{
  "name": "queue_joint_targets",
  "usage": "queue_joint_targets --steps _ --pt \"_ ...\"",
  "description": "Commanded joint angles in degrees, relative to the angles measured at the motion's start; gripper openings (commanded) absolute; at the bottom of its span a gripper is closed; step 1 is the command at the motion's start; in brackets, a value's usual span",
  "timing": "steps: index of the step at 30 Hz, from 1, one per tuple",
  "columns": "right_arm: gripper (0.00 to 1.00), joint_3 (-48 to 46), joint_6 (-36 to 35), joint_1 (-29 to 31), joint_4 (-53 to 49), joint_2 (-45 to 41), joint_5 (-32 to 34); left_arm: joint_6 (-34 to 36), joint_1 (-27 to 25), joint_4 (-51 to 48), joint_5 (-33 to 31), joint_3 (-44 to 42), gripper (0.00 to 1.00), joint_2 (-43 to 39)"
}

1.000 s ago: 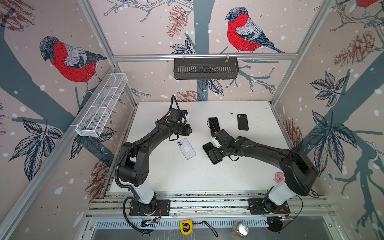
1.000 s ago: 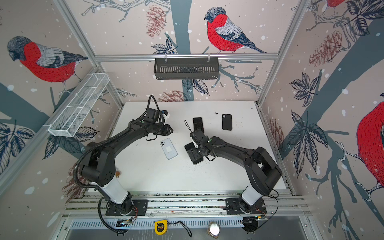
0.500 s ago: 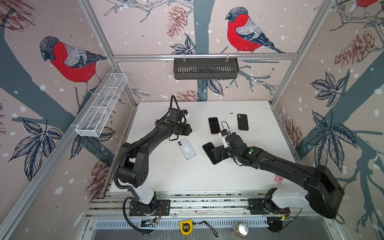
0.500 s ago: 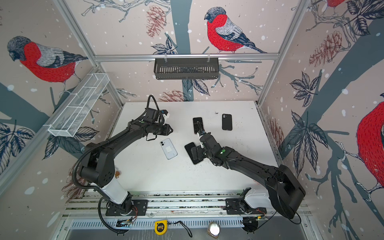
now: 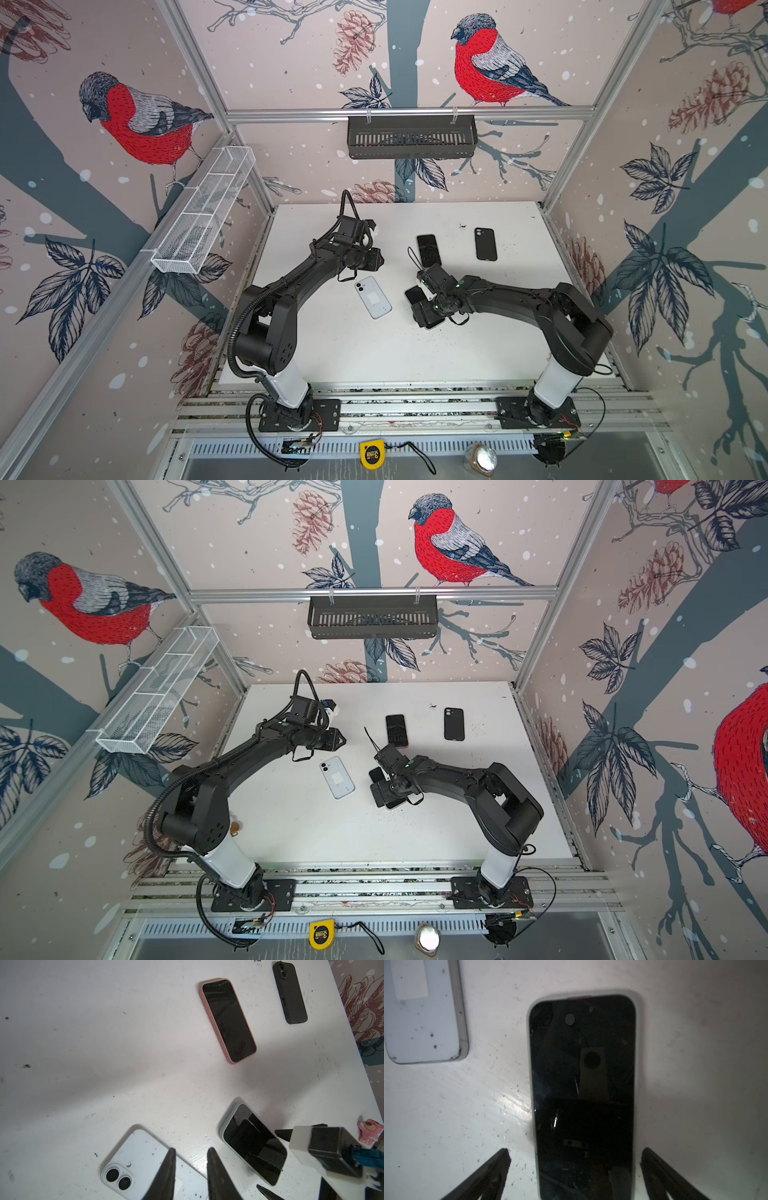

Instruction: Put the phone into the phone case

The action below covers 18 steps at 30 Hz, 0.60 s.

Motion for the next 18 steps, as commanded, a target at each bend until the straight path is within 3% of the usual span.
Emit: queue_joint_targets --steps 1,9,18 --pt "0.99 0.71 -1.64 0.37 -2.11 1.25 -0.67 0.7 0.0 0.87 0.75 0.19 0.28 -0.31" --pt "0.98 1.9 -1.65 0.77 -3.51 4.14 2.57 0.7 -0.05 0.88 0.75 0.12 0.28 -0.35" --pt "0.76 4.98 -3.35 3.29 -7.67 6.66 10.54 0.7 0.01 0.79 0.75 0.26 0.28 -0.28"
